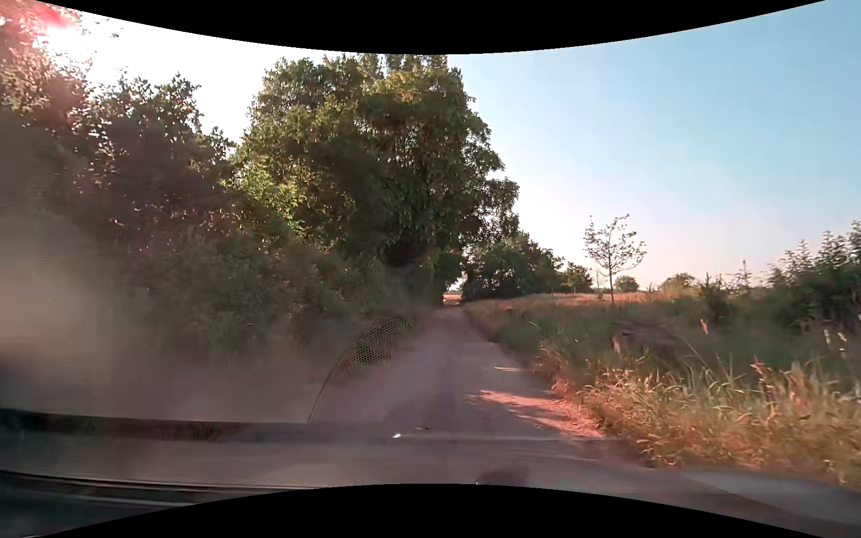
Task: Follow the waypoints while adhering to traffic rules and regulations
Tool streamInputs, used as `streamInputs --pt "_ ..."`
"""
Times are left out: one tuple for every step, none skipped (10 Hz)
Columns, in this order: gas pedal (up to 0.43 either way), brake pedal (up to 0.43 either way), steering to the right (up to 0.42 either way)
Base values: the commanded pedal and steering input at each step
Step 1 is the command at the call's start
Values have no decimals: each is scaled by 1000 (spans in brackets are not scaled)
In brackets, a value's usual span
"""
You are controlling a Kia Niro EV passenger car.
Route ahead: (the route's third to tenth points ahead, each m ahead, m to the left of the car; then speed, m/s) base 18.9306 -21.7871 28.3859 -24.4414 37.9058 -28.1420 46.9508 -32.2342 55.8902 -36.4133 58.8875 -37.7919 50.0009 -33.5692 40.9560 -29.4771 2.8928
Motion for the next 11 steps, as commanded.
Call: streamInputs --pt "0 0 -6" --pt "8 0 -5" --pt "8 0 -5" --pt "20 0 -5" --pt "20 0 -5" --pt "20 0 -5" --pt "20 0 -4" --pt "20 0 -4" --pt "20 0 -3" --pt "28 0 -3" --pt "28 0 0"
